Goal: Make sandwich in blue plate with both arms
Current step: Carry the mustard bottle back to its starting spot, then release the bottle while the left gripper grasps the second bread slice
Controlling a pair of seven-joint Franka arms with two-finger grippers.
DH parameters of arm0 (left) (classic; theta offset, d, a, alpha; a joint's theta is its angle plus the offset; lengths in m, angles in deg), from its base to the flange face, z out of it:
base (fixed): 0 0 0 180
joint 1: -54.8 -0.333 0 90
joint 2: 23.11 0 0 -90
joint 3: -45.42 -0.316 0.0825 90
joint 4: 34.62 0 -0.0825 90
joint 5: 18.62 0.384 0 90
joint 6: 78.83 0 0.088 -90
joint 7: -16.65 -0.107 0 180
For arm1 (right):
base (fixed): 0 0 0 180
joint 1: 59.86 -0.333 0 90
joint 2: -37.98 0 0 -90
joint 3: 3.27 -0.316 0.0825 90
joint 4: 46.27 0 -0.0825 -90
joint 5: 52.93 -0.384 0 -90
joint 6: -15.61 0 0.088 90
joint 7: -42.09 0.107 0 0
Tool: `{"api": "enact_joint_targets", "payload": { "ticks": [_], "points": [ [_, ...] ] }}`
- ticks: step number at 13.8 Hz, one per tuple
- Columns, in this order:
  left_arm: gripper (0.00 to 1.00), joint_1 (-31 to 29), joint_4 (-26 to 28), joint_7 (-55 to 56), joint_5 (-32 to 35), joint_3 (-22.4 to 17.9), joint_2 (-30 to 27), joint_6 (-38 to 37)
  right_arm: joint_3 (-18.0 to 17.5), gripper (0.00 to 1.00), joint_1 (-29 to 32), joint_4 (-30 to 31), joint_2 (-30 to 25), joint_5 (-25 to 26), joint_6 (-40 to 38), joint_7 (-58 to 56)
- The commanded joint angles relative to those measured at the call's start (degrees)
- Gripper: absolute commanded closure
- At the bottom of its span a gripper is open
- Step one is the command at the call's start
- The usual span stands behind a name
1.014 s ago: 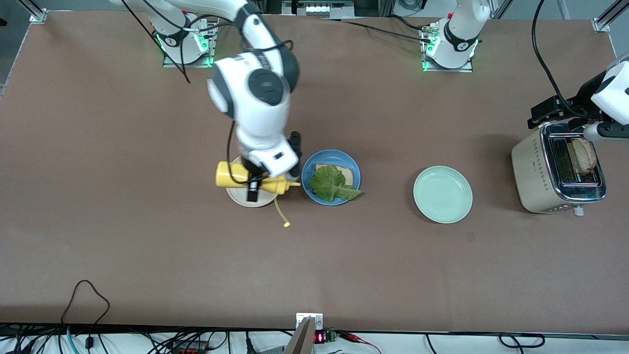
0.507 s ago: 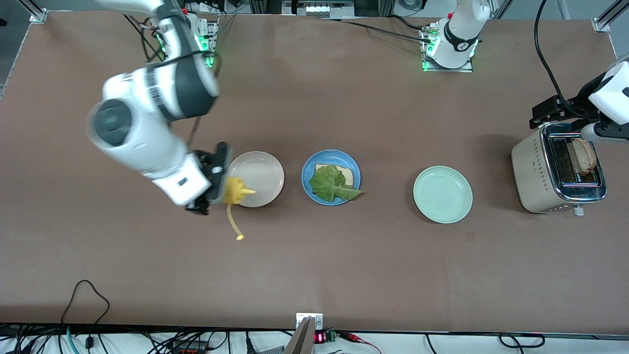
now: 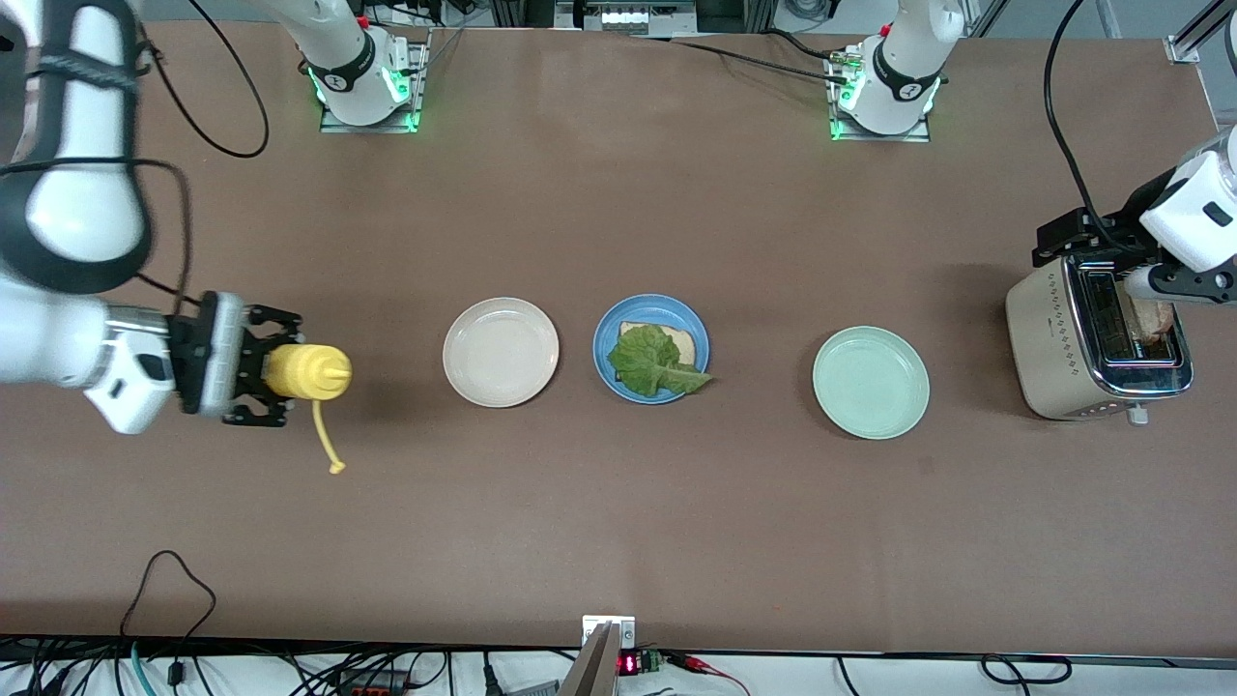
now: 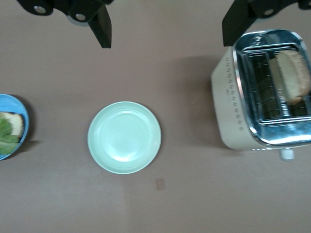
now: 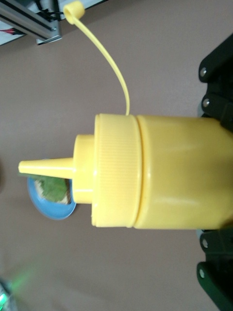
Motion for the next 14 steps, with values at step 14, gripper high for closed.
{"api": "enact_joint_targets", "payload": {
  "ticks": [14],
  "points": [
    [0.02,-18.5,16.5,-19.4,10.7,-0.2,2.9,27.8,-1.7,0.74,25.7,10.5,17.9,-26.1,-20.4,-48.0]
  ]
}}
